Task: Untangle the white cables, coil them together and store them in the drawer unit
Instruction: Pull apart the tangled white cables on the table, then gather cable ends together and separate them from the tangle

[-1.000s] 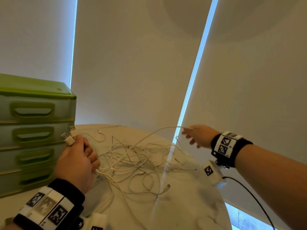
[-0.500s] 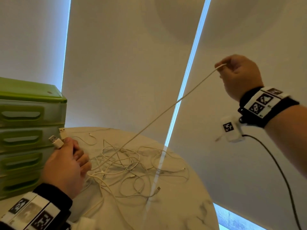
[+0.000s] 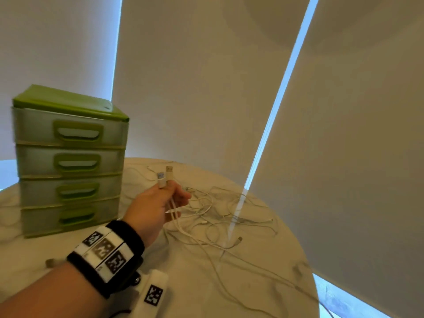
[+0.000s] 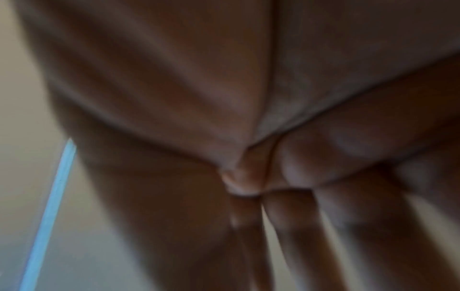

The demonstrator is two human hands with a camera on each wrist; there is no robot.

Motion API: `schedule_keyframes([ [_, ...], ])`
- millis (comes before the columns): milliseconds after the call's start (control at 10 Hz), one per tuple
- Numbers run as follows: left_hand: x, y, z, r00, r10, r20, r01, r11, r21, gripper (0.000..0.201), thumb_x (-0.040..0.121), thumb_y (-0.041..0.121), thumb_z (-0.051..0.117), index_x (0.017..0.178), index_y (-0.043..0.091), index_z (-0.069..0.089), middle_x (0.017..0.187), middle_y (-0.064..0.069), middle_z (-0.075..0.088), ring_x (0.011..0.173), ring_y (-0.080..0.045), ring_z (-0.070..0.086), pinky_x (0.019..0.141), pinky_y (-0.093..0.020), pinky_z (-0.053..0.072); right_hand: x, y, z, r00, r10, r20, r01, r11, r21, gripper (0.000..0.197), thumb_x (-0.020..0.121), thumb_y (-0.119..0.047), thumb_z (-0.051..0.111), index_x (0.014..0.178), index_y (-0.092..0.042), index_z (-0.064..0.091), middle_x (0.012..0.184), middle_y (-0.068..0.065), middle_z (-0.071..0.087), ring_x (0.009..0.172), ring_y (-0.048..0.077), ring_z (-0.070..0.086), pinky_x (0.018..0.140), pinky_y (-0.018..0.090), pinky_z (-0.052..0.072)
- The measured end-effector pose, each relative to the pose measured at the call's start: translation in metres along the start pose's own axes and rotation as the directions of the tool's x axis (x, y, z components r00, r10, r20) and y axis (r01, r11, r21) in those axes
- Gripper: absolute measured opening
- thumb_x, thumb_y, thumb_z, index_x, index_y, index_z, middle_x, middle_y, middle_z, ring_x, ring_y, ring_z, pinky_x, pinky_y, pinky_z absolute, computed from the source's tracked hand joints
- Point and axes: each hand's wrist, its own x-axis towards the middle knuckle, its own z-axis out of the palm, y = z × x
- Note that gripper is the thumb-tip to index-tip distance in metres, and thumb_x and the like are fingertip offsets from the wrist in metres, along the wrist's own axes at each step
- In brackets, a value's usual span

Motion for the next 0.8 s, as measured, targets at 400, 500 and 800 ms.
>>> schedule_keyframes([
  [400,-0.011,0.001,0.005,0.989,-0.075,0.130,0.050,0.980,0.192,0.032,0.093,0.036,0.054,0.089,0.017,0.080,0.110,-0.015,0.069,0.103,-0.022,0.061,0.087,-0.041,0.048,-0.064,-0.335,-0.030,0.903,-0.429,0.032,0.412,0.884,0.220,0.014,0.093,-0.040,0.059,0.096,-0.031,0.069,0.084,-0.014,0.071,0.072,-0.007,0.062,0.068,0.013,0.048],
  [500,-0.011,0.000,0.005,0.987,-0.074,0.141,0.043,0.976,0.213,0.033,0.093,0.037,0.052,0.097,0.019,0.080,0.108,-0.008,0.069,0.105,-0.024,0.061,0.088,-0.039,0.051,-0.079,-0.403,-0.023,0.836,-0.537,-0.107,0.533,0.752,0.387,0.021,0.093,-0.044,0.056,0.105,-0.031,0.069,0.089,-0.012,0.071,0.073,-0.005,0.060,0.075,0.017,0.051],
  [800,-0.004,-0.007,0.002,0.987,-0.084,0.140,0.067,0.990,0.123,0.035,0.089,0.036,0.054,0.105,0.014,0.076,0.098,-0.003,0.077,0.094,-0.022,0.072,0.085,-0.035,0.053,-0.074,-0.468,0.023,0.848,-0.531,0.004,0.162,0.266,0.950,0.021,0.100,-0.015,0.049,0.103,-0.002,0.066,0.086,0.013,0.071,0.068,0.022,0.068,0.060,0.033,0.054],
])
